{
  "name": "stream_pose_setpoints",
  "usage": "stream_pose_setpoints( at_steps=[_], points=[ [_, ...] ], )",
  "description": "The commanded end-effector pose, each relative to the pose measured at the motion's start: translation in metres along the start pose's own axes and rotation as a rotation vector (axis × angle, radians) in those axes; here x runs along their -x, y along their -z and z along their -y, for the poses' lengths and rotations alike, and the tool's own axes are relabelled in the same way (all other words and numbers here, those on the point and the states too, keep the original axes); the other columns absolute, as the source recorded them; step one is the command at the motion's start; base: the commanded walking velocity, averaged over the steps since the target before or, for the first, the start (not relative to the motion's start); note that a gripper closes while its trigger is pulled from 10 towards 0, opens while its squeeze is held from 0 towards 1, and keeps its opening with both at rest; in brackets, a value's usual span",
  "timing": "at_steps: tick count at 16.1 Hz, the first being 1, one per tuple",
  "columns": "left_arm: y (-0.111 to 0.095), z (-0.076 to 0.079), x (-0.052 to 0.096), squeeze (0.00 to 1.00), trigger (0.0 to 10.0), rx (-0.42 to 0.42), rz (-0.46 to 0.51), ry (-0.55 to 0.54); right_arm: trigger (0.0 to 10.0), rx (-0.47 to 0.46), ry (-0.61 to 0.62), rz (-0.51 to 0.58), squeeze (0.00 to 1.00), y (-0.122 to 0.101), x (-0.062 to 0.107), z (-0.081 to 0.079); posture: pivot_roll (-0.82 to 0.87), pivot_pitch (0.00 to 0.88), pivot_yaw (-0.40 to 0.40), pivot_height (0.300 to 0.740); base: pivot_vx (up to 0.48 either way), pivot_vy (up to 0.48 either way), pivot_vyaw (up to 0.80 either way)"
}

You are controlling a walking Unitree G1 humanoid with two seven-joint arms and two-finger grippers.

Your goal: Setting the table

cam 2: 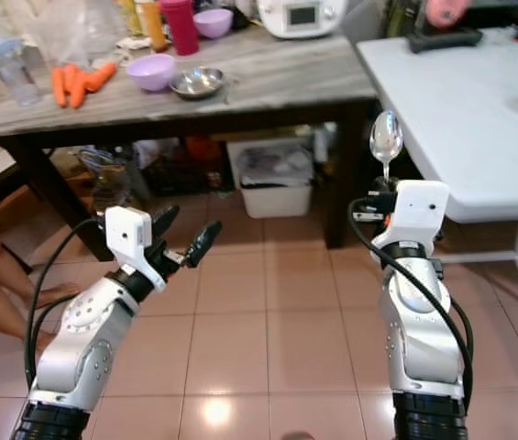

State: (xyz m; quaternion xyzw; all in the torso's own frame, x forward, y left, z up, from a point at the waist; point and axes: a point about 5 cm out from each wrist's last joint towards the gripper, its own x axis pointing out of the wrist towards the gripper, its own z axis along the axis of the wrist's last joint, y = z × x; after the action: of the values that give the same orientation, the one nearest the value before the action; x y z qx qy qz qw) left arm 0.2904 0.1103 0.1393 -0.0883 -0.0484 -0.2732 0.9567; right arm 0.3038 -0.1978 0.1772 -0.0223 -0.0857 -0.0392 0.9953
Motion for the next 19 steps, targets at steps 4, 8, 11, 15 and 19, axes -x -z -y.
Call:
stream_pose_setpoints(
  at_steps=[4, 8, 11, 15, 19],
  points=[
    [-0.0025, -0.009, 0.0061, 0.0, 10.0, -0.02, -0.004, -0.026, 10.0, -0.023, -0.034, 0.039, 0.0, -0.0077, -0.0015, -0.0116, -0.21, 0.079, 0.094, 0.74, 0.48, 0.0, 0.45],
    [-0.0014, -0.0069, 0.0055, 0.0, 10.0, -0.019, -0.007, -0.02, 10.0, -0.022, -0.034, 0.04, 0.0, -0.008, -0.0018, -0.0112, -0.21, 0.077, 0.09, 0.74, 0.48, 0.0, 0.21],
    [-0.0003, -0.0064, 0.0058, 0.0, 10.0, -0.017, -0.009, -0.02, 10.0, -0.019, -0.024, 0.037, 0.0, -0.0075, -0.0021, -0.0091, -0.21, 0.075, 0.089, 0.74, 0.48, 0.0, 0.0],
    [-0.0003, -0.0064, 0.0058, 0.0, 10.0, -0.017, -0.009, -0.02, 10.0, -0.019, -0.024, 0.037, 0.0, -0.0075, -0.0021, -0.0091, -0.21, 0.075, 0.089, 0.74, 0.48, 0.0, 0.0],
    [-0.0003, -0.0064, 0.0058, 0.0, 10.0, -0.017, -0.009, -0.02, 10.0, -0.019, -0.024, 0.037, 0.0, -0.0075, -0.0021, -0.0091, -0.21, 0.075, 0.089, 0.74, 0.48, 0.0, 0.0]
  ],
)
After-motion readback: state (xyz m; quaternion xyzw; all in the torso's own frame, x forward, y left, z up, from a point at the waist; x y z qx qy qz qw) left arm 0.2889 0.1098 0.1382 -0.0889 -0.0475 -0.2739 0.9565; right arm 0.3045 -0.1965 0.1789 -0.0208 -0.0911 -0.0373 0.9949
